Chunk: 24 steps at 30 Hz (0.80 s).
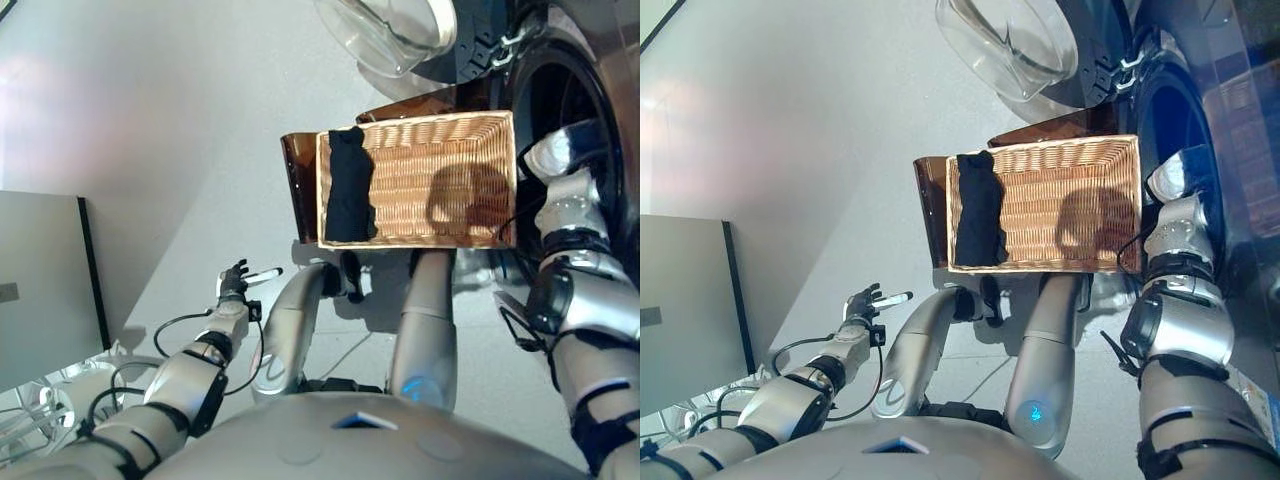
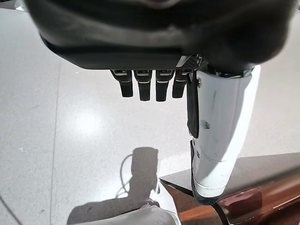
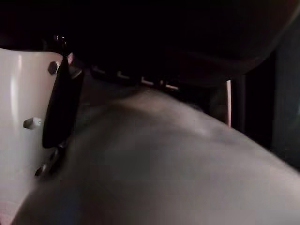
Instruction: Pick up the clothes and place them into the washing machine
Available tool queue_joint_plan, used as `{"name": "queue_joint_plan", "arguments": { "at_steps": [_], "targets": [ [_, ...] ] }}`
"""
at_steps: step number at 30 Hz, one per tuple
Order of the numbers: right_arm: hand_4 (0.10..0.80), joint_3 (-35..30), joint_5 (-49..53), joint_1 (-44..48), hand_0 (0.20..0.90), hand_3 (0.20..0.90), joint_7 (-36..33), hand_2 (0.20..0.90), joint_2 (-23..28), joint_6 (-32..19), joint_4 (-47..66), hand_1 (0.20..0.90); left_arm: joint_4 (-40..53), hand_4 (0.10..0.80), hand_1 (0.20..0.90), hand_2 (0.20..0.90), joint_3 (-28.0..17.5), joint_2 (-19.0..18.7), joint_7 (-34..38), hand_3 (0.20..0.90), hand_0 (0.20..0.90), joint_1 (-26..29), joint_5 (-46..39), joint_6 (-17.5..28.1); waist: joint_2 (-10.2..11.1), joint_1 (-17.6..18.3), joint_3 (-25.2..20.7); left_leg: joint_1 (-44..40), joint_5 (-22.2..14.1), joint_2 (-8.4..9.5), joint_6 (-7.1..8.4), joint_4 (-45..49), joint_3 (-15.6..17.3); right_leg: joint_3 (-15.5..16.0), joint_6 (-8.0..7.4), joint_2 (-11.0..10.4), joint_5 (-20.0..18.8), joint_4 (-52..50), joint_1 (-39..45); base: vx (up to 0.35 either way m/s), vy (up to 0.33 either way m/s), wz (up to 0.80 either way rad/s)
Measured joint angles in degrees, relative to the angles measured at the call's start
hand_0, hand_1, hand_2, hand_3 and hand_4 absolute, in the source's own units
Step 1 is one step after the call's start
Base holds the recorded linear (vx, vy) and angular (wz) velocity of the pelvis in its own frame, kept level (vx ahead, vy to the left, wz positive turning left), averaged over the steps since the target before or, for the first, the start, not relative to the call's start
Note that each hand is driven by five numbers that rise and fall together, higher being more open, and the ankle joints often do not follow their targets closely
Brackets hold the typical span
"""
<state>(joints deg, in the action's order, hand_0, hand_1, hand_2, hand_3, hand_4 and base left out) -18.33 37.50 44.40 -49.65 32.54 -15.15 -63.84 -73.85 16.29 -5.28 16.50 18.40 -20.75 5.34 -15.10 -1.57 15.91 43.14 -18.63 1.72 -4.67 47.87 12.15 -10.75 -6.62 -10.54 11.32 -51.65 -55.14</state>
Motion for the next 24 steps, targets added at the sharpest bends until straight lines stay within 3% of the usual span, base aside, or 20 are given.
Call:
{"name": "queue_joint_plan", "arguments": {
  "at_steps": [3,7,12,16,24],
  "targets": [
    [0.8,6.97,-6.5,-5.09,0.9,0.9,4.51,0.9,-1.31,4.44,5.93,0.9,0.0,0.8,0.9,0.9,-0.92,-0.03,0.1,0.9,0.9,-0.12,0.1,-0.1,0.58,0.67,-0.02,-0.79,0.1,-0.35,0.01,-0.85,0.14,0.13,0.06,0.59,-0.68,1.53,0.88,-0.01,-0.011,-0.11],
    [0.8,10.26,-10.72,-6.58,0.9,0.9,10.54,0.9,-1.83,6.97,6.41,0.9,0.06,0.8,0.9,0.9,-2.37,-0.02,0.07,0.9,0.9,0.63,0.61,0.08,1.15,0.94,-0.28,-2.25,0.6,-0.83,-0.16,-3.19,0.48,0.18,-0.25,1.03,-1.98,4.75,2.72,0.022,-0.001,-0.11],
    [0.8,10.76,-11.21,-8.51,0.9,0.9,13.36,0.9,-3.13,7.76,6.43,0.9,-0.13,0.8,0.9,0.9,-2.67,0.01,0.01,0.9,0.9,0.58,0.66,0.0,1.81,0.94,-0.1,-5.19,2.14,-0.59,-0.46,-7.7,0.68,0.52,-1.02,1.07,-4.06,9.48,5.88,0.039,-0.016,-0.06],
    [0.8,13.87,-11.53,-12.28,0.9,0.9,15.77,0.9,-6.35,8.05,6.46,0.9,-0.4,0.8,0.9,0.9,-2.77,-0.21,-0.01,0.9,0.9,0.56,0.65,0.14,4.64,1.17,-0.41,-9.08,3.69,0.01,-0.21,-12.61,0.6,1.02,-0.92,0.87,-5.04,13.41,9.4,0.011,-0.01,-0.05],
    [0.8,14.29,-13.81,-13.24,0.9,0.9,17.36,0.9,-6.87,9.04,6.14,0.9,-0.54,0.8,0.9,0.9,-3.41,-0.24,0.02,0.9,0.9,0.87,0.67,0.05,5.07,1.46,-0.33,-10.5,4.07,0.17,-0.32,-13.93,0.27,1.53,-0.84,0.58,-5.24,14.56,11.07,-0.017,-0.009,0.01]
  ]
}}
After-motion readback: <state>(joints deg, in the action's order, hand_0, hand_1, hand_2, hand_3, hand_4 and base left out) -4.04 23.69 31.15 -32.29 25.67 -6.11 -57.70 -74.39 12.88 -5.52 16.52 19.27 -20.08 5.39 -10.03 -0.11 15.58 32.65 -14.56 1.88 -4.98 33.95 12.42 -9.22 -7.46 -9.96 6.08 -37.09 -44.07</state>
